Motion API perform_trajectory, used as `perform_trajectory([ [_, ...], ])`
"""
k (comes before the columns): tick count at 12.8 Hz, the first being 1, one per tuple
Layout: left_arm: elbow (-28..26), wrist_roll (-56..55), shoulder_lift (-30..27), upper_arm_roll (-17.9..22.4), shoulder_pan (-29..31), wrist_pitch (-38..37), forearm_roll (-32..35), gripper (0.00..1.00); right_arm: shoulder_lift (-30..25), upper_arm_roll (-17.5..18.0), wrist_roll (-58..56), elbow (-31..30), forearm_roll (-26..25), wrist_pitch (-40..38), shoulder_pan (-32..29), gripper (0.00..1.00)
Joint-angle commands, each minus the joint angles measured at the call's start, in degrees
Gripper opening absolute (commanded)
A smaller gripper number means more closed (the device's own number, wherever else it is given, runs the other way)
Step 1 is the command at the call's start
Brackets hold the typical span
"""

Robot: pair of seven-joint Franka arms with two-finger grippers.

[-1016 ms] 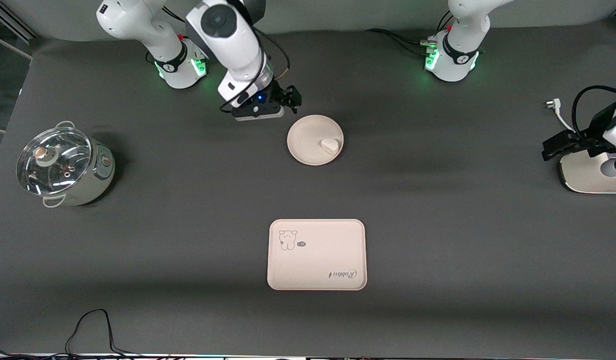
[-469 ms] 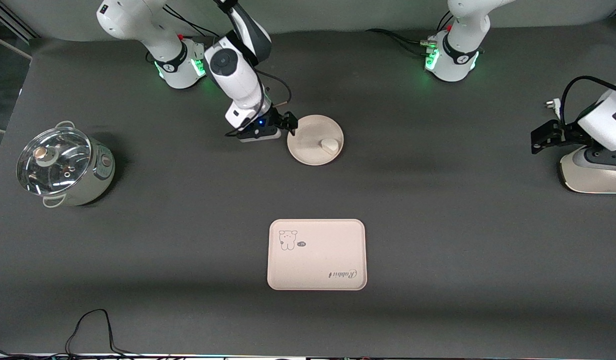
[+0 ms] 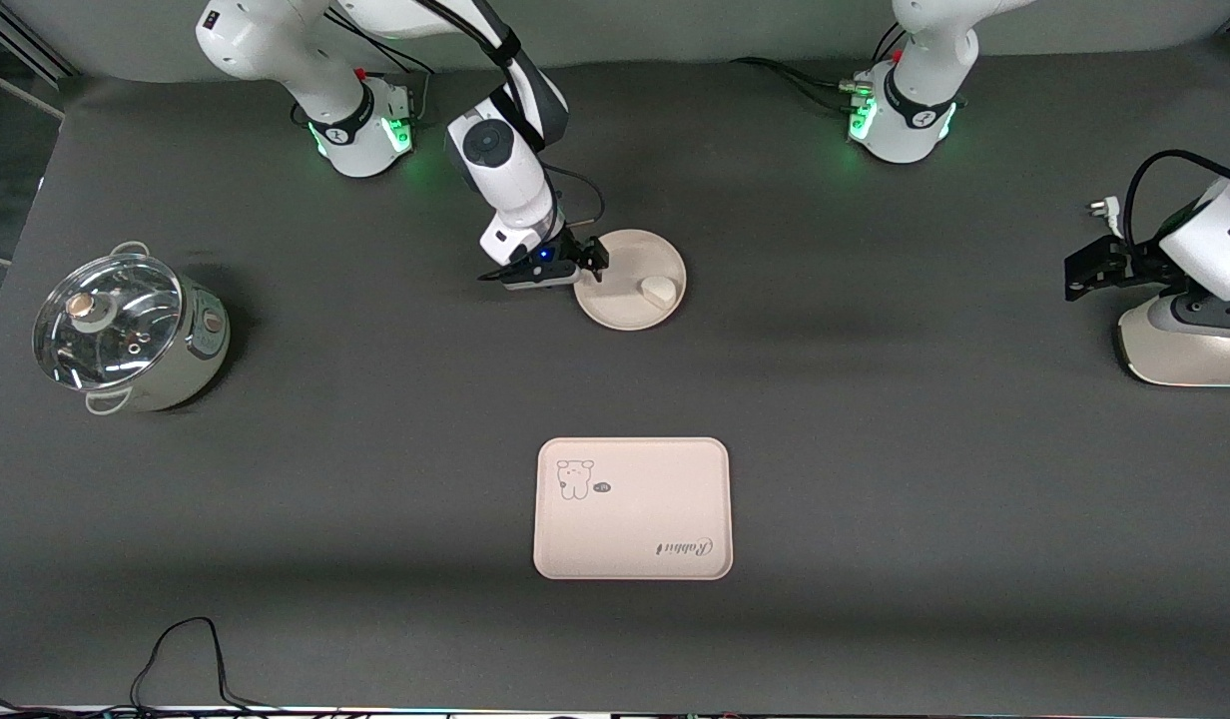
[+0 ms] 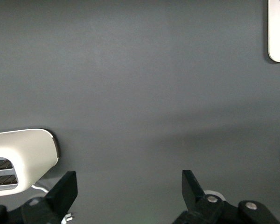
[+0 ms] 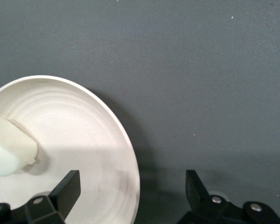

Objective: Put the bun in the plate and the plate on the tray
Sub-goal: 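Close the right gripper on the plate rim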

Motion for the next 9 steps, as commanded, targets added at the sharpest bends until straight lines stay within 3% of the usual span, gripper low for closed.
perform_trajectory([
  [1, -0.7, 0.93, -0.32, 10.53, -10.48, 0.34, -0.1, 1.0, 0.98, 0.58, -1.56, 0.41, 3.38, 0.74, 0.31, 1.0],
  [2, -0.35, 0.84, -0.14, 13.18, -13.21, 0.51, -0.1, 1.0, 1.42, 0.67, -1.65, 0.41, 4.09, 0.74, 0.31, 1.0],
  [4, -0.09, 0.58, 0.3, 14.35, -14.55, 2.0, 0.07, 1.0, 1.86, 1.37, -1.56, 0.5, 4.18, 0.66, 0.14, 1.0],
  [9, 1.76, 0.4, 1.44, 14.26, -14.38, 1.83, -0.19, 1.0, 1.77, 1.38, -1.74, 0.58, 4.18, -0.14, -0.04, 0.56],
])
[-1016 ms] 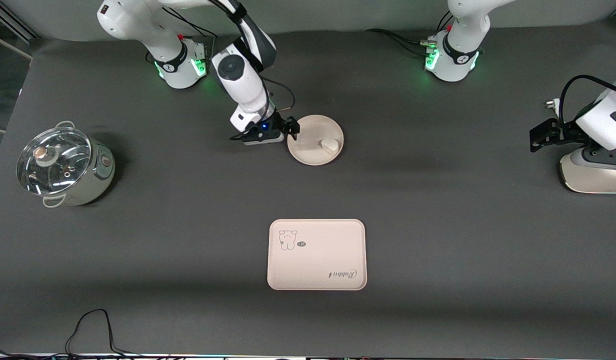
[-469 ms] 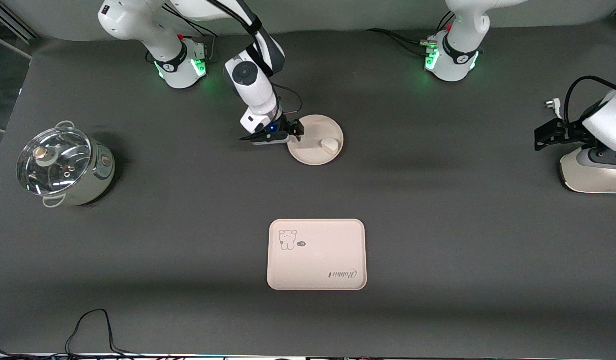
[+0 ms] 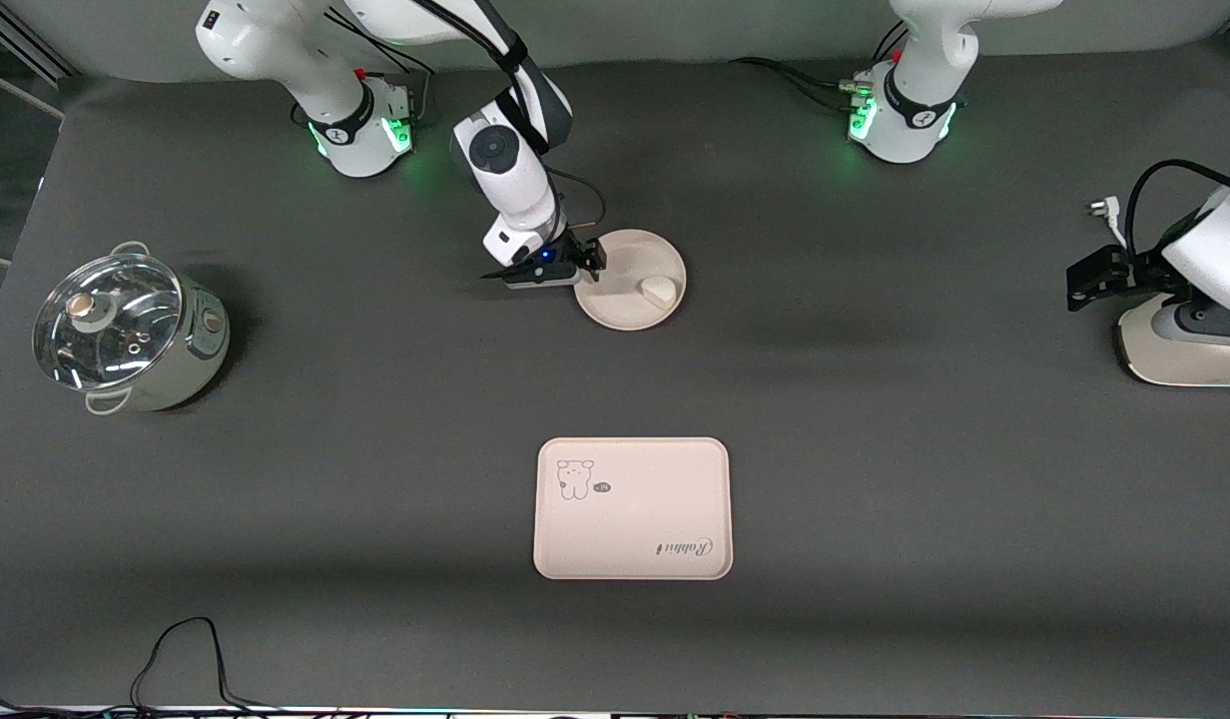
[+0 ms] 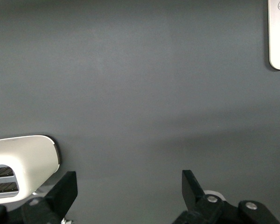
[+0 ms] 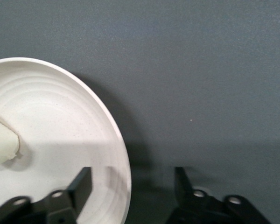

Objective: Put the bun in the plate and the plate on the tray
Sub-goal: 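Close the right gripper on the plate rim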

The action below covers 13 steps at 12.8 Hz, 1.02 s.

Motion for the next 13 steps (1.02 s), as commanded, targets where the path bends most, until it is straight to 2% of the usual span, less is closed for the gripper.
perform_trajectory([
  [1, 1.51, 0.34, 0.73, 1.13, -1.26, -0.05, -0.15, 1.0, 0.09, 0.21, -1.74, 0.58, 1.84, -0.03, -0.04, 0.48],
  [3, 1.25, 0.43, 0.73, 1.13, -0.91, -0.31, -0.23, 1.0, -0.17, 0.21, -1.74, 0.58, 1.84, -0.12, -0.12, 0.32],
  [7, 1.25, 0.52, 0.73, 1.13, -0.82, 0.21, -0.5, 1.0, -0.52, 0.13, -1.82, 0.93, 1.84, -1.61, -0.39, 0.17],
  [8, 1.34, 0.52, 0.73, 1.13, -0.82, 0.21, -0.85, 1.0, -0.52, 0.21, -1.82, 0.93, 1.84, -1.7, -0.39, 0.1],
  [13, 1.16, 0.52, 0.73, 1.13, -0.73, -0.14, -1.02, 1.0, -0.96, 0.13, -1.91, 1.19, 1.84, -1.88, -0.65, 0.03],
])
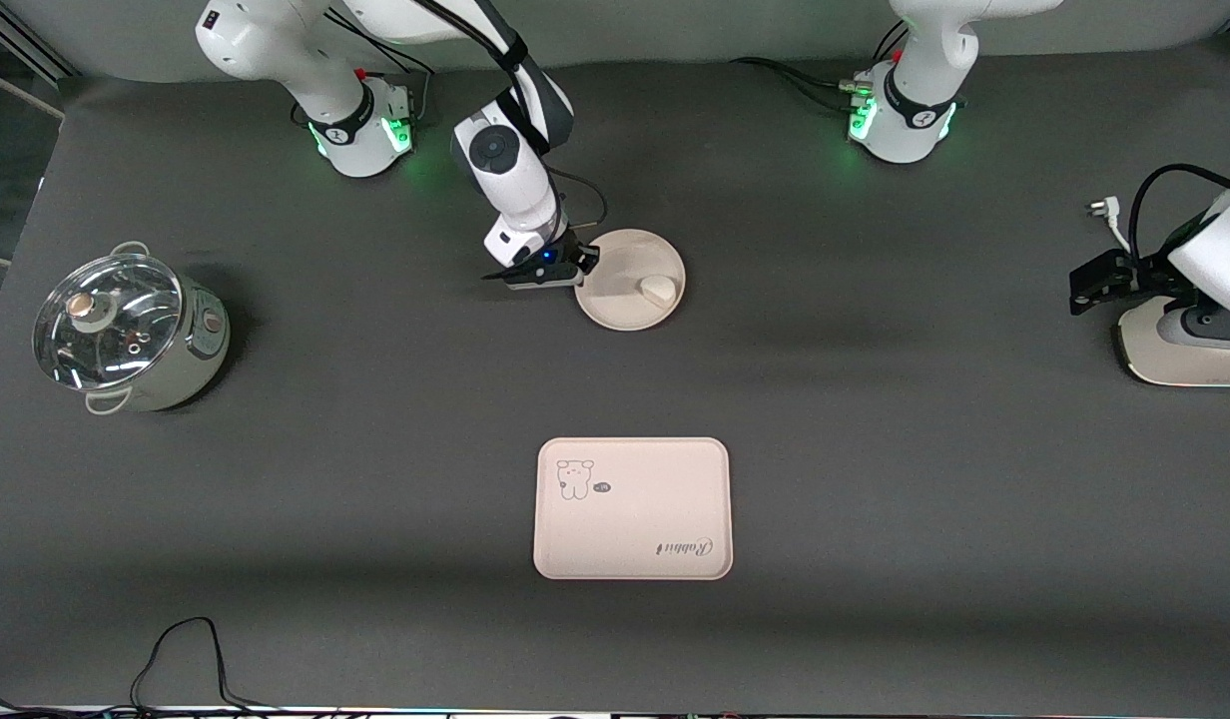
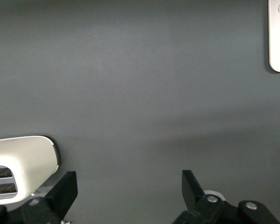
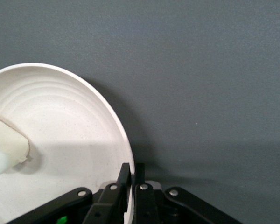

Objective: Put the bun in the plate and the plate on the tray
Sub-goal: 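Close the right gripper on the plate rim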

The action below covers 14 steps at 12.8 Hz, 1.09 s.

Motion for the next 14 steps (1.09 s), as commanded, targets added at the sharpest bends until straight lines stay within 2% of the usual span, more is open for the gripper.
perform_trajectory([
  [1, 1.14, 0.51, 0.52, 0.66, -0.69, -0.09, -0.7, 1.0, -1.01, 0.13, -1.91, 0.51, 1.75, -2.66, -0.43, 0.0],
  [4, 0.97, -2.01, 0.52, 0.66, -0.6, -0.35, -0.78, 1.0, -5.21, -0.05, -2.35, 0.95, 1.75, -6.7, -2.09, 0.0],
  [10, 0.97, -4.32, 0.52, 0.75, -0.52, -0.26, -0.78, 1.0, -18.39, -0.31, -4.9, 1.65, 1.58, -17.42, -5.43, 0.0],
  [12, 1.14, -4.93, 1.74, 0.67, -0.52, -0.18, -1.04, 1.0, -19.64, -0.49, -4.99, 4.01, 0.96, -20.59, -6.05, 0.0],
  [14, 1.41, -4.5, 2.01, 0.66, -0.6, 0.09, -1.14, 1.0, -16.5, -0.49, -7.78, 8.48, 0.96, -20.69, -8.5, 0.0],
])
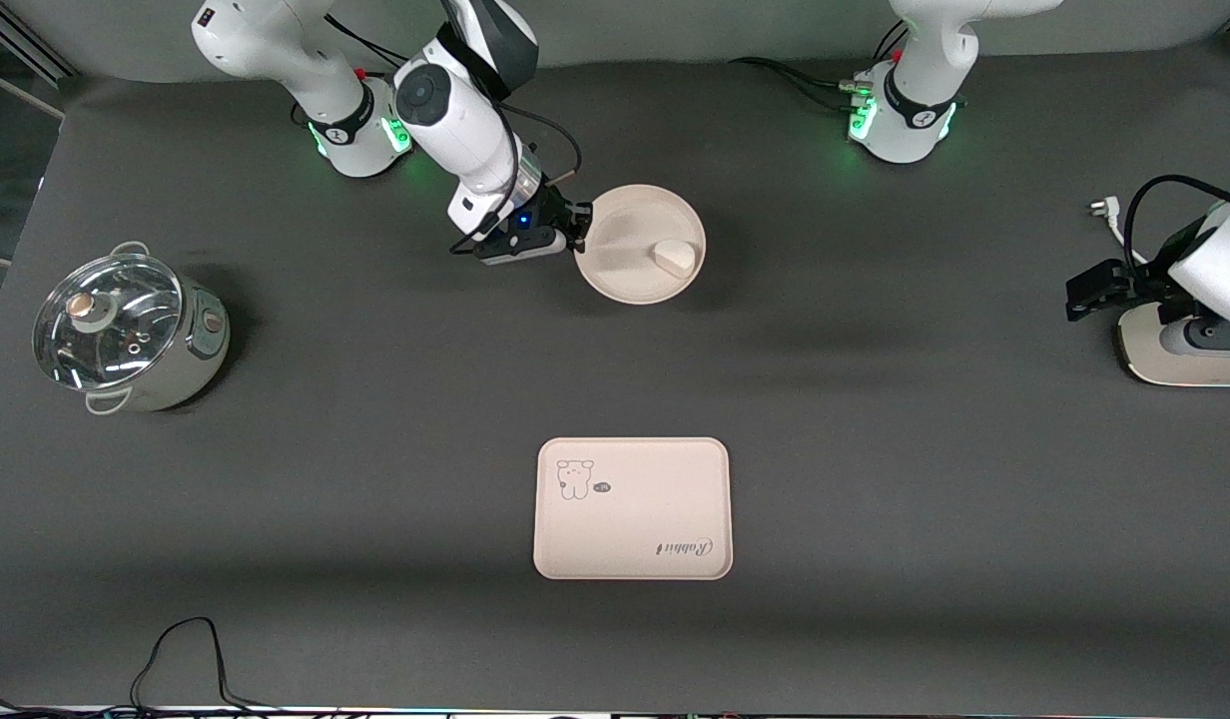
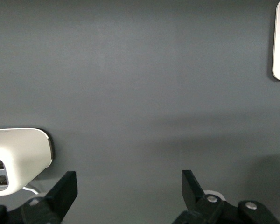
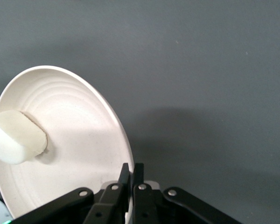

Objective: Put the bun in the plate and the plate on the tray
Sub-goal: 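Carry the plate with the right gripper over the cream tray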

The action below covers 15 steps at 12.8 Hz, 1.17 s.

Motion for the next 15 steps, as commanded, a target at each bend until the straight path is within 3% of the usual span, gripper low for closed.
perform_trajectory([
  [1, 1.41, -0.69, 1.07, 0.49, -0.61, 0.08, -0.74, 1.0, 6.11, -0.04, -6.57, 7.76, 0.94, -1.28, -3.99, 0.0],
  [5, 1.41, -1.12, 1.16, 0.49, -0.61, 0.08, -0.74, 1.0, 20.7, -0.04, -7.65, 27.43, 0.94, -4.27, -9.45, 0.0],
  [11, 1.58, -2.79, 1.33, 0.4, -1.22, 0.97, -0.31, 1.0, 43.64, -0.04, -7.56, 67.42, -1.87, -24.11, -19.81, 0.0],
  [15, 5.08, -4.1, 0.8, 0.49, -0.61, -1.92, 0.05, 1.0, 51.56, 0.67, -7.65, 77.22, -1.34, -23.87, -22.65, 0.0],
])
